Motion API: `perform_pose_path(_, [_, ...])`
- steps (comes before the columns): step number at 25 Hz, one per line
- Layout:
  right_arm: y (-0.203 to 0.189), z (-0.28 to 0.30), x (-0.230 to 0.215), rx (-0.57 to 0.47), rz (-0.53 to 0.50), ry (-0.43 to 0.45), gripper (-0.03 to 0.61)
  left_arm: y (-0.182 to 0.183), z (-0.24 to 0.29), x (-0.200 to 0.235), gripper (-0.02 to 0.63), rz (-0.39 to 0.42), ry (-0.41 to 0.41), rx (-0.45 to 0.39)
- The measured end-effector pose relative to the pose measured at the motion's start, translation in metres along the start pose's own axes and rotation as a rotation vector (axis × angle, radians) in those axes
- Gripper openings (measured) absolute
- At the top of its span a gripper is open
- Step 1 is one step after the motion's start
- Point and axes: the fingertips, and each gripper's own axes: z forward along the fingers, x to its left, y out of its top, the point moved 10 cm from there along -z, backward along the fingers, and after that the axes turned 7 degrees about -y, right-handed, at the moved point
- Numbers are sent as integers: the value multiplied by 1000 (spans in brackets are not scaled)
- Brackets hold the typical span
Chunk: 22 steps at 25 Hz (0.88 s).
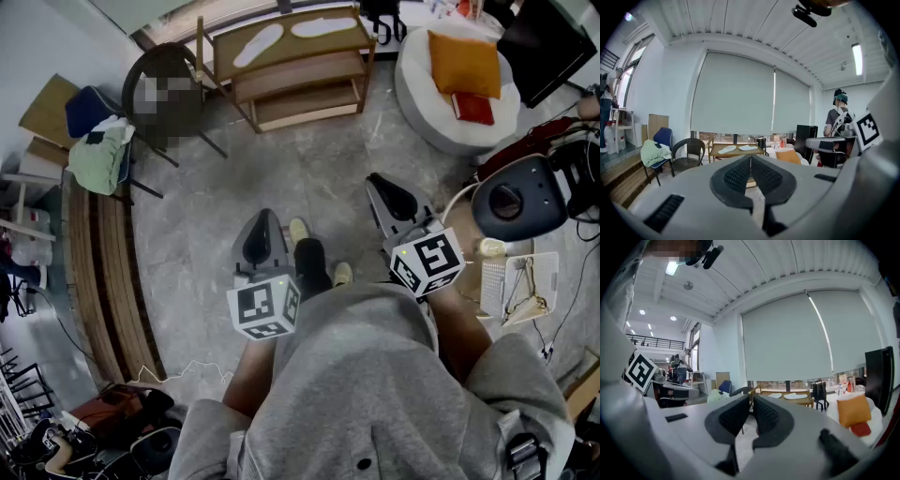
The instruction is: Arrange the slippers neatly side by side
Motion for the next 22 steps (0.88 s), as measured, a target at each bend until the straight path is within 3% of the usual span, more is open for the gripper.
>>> perform_pose_path(9, [-1,-4,-8,4,1,45,32,3,1,-10,18,-8,-5,-17])
perform_pose_path(22, [-4,-7,-25,15,87,64,26,12,9,-20,18,22,-26,-9])
